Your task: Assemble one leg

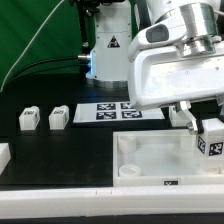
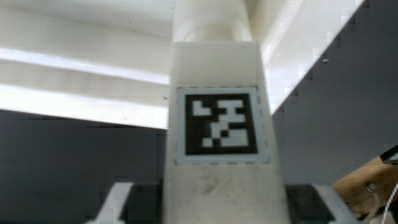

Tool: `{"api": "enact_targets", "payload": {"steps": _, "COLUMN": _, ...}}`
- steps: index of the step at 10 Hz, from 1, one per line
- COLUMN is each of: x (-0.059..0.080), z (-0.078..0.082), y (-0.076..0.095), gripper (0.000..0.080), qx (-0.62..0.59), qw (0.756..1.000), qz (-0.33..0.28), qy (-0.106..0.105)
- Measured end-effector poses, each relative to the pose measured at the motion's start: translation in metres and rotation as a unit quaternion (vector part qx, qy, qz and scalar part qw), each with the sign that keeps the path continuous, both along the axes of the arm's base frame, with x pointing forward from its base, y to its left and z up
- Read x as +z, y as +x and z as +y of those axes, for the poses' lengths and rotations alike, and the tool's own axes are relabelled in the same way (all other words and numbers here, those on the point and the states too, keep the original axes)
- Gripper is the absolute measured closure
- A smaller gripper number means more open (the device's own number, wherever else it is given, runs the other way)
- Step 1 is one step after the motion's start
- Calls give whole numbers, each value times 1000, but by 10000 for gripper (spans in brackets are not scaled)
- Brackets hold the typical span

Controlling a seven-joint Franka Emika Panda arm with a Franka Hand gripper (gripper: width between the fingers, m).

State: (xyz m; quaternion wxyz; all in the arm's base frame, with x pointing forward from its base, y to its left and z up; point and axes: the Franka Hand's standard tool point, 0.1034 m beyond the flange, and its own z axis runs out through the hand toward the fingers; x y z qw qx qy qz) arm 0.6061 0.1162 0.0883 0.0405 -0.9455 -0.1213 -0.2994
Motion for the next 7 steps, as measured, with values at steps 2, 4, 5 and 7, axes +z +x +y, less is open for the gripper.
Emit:
{"api": "enact_targets", "payload": {"steps": 2, "x": -1, "z": 0, "y": -2, "gripper": 506, "qx": 0, "qw": 1000, "qz": -4, "qy": 0}}
{"api": "enact_targets", "payload": {"steps": 4, "x": -1, "z": 0, "y": -3, "gripper": 506, "qx": -1, "qw": 1000, "qz": -7, "qy": 0}}
{"api": "enact_targets", "payload": {"steps": 5, "x": -1, "z": 0, "y": -4, "gripper": 506, "qx": 0, "qw": 1000, "qz": 0, "qy": 0}}
{"api": "enact_targets", "payload": {"steps": 7, "x": 6, "z": -1, "y": -3, "gripper": 506, "qx": 1, "qw": 1000, "qz": 10, "qy": -2}}
